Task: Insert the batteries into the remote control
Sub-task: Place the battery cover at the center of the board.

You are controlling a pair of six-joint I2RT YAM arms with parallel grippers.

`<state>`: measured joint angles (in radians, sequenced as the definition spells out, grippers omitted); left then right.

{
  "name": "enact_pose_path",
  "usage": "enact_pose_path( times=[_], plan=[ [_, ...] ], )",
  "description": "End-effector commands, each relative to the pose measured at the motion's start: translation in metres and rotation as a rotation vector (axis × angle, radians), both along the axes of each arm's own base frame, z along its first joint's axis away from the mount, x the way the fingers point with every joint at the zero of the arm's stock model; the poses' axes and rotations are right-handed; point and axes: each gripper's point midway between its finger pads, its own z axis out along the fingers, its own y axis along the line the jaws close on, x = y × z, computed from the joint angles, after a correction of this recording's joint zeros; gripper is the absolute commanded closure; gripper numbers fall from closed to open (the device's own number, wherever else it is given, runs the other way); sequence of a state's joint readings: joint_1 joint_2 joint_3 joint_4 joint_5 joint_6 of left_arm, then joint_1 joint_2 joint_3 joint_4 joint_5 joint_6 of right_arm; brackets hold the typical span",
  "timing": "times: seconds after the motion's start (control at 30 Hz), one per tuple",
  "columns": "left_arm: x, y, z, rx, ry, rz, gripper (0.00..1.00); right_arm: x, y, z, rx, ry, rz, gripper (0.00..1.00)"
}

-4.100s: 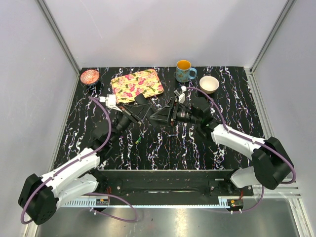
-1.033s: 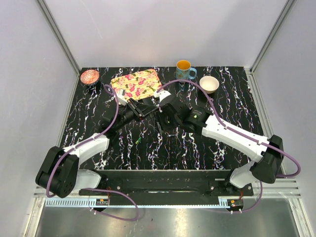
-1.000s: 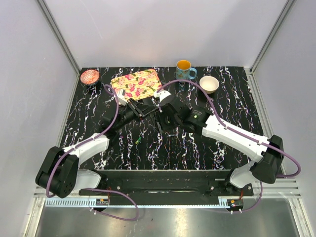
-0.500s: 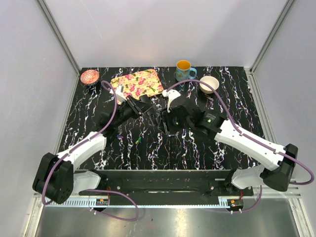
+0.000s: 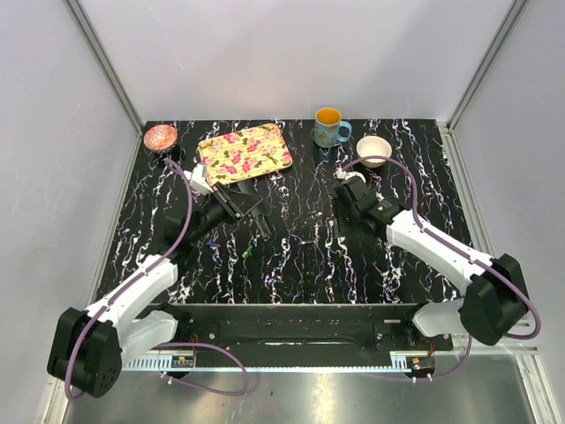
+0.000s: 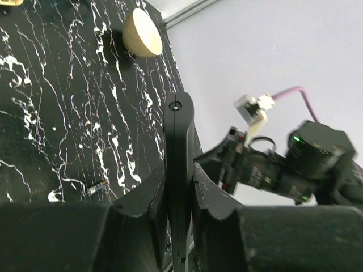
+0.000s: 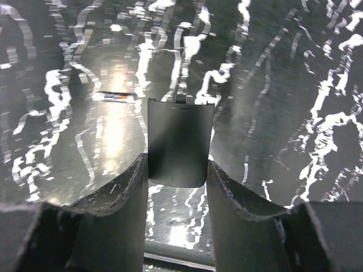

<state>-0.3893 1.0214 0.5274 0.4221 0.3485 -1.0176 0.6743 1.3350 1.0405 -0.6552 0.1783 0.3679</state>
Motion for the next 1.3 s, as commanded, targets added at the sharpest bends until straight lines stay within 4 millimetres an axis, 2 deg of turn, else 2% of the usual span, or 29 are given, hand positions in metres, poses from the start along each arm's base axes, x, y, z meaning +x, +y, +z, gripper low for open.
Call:
enact_pose_path(
  times=[0.0, 0.13, 0.33, 0.57, 0.67, 0.7, 0.77, 0.83, 0.93, 1.1, 1.2, 1.23, 1.27],
  plan=[
    [-0.023, -0.002, 0.012, -0.077, -0.033, -0.078, 1.00, 0.026, -0.017, -0.017, -0.023, -0.007, -0.084, 0.75],
    [-0.038, 0.000, 0.016, -0.096, -0.054, -0.108, 1.00, 0.032, -0.030, -0.052, -0.122, 0.053, -0.116, 0.75],
    [-0.047, 0.003, 0.015, -0.074, -0.075, -0.115, 1.00, 0.038, -0.033, -0.091, -0.116, 0.152, -0.167, 0.75],
    [-0.055, -0.001, 0.012, -0.094, -0.064, -0.162, 1.00, 0.037, -0.029, -0.114, -0.111, 0.206, -0.172, 0.74],
    [-0.054, -0.001, 0.010, -0.100, -0.061, -0.162, 1.00, 0.034, -0.028, -0.121, -0.105, 0.225, -0.169, 0.69],
    [-0.054, -0.001, 0.011, -0.100, -0.061, -0.162, 1.00, 0.033, -0.030, -0.122, -0.105, 0.228, -0.175, 0.62],
    [-0.053, -0.001, 0.011, -0.099, -0.061, -0.159, 1.00, 0.032, -0.033, -0.123, -0.112, 0.225, -0.189, 0.52],
    [-0.052, -0.001, 0.010, -0.096, -0.061, -0.154, 1.00, 0.031, -0.035, -0.118, -0.110, 0.213, -0.195, 0.36],
    [-0.050, 0.000, 0.009, -0.091, -0.057, -0.145, 1.00, 0.031, -0.035, -0.108, -0.089, 0.185, -0.203, 0.26],
    [-0.048, 0.001, 0.009, -0.087, -0.055, -0.134, 1.00, 0.030, -0.032, -0.084, -0.040, 0.153, -0.201, 0.23],
    [-0.045, 0.003, 0.008, -0.089, -0.048, -0.111, 1.00, 0.030, -0.026, -0.058, 0.023, 0.099, -0.190, 0.24],
    [-0.043, 0.004, 0.011, -0.102, -0.057, -0.095, 1.00, 0.031, -0.023, -0.041, 0.068, 0.054, -0.183, 0.24],
    [-0.044, 0.005, 0.007, -0.110, -0.054, -0.091, 1.00, 0.031, -0.019, -0.032, 0.092, 0.029, -0.179, 0.25]
  ],
)
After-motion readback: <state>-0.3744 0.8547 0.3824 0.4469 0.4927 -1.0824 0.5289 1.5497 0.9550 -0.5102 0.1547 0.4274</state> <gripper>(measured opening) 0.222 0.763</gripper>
